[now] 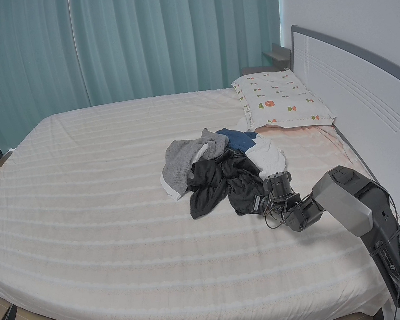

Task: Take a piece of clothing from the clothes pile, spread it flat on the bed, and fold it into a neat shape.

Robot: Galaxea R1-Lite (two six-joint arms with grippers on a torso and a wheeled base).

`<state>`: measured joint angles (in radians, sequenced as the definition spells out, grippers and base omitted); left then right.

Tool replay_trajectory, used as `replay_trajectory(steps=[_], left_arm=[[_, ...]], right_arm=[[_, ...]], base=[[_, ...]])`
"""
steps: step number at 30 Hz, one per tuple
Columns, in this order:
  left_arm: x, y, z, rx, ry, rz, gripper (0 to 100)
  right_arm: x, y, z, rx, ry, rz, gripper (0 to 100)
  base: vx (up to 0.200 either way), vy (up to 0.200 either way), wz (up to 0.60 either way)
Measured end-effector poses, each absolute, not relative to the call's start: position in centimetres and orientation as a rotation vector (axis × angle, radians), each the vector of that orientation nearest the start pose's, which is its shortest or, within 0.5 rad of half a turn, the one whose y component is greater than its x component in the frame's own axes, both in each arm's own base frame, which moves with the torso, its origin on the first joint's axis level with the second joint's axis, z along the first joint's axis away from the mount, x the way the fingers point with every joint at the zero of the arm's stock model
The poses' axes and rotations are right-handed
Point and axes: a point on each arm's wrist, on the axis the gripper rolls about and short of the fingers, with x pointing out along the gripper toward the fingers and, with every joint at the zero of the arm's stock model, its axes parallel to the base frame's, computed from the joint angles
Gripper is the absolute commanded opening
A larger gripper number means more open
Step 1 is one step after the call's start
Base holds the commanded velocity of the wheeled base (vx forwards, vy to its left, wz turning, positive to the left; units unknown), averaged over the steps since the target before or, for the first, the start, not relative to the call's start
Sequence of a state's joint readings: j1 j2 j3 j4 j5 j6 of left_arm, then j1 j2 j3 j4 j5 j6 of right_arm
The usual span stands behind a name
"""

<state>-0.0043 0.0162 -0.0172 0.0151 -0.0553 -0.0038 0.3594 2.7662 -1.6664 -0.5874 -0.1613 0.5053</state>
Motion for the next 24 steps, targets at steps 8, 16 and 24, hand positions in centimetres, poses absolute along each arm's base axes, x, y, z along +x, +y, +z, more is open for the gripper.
replay_trajectory(steps=[8, 16, 24], left_arm=[[-2.3, -0.1, 7.9, -0.005, 0.015, -0.060, 100], [-2.3, -0.1, 7.9, -0.004, 0.014, -0.058, 100], [-2.3, -0.1, 7.9, 0.007, 0.013, -0.060, 100]], right_arm=[[47.5, 17.5, -5.3, 0.394, 0.504, 0.084, 0], [44.1, 16.5, -3.7, 0.457, 0.537, 0.155, 0], [38.2, 14.8, -1.4, 0.523, 0.543, 0.271, 0]], base=[[0.000, 0.000, 0.00], [0.000, 0.000, 0.00], [0.000, 0.000, 0.00]])
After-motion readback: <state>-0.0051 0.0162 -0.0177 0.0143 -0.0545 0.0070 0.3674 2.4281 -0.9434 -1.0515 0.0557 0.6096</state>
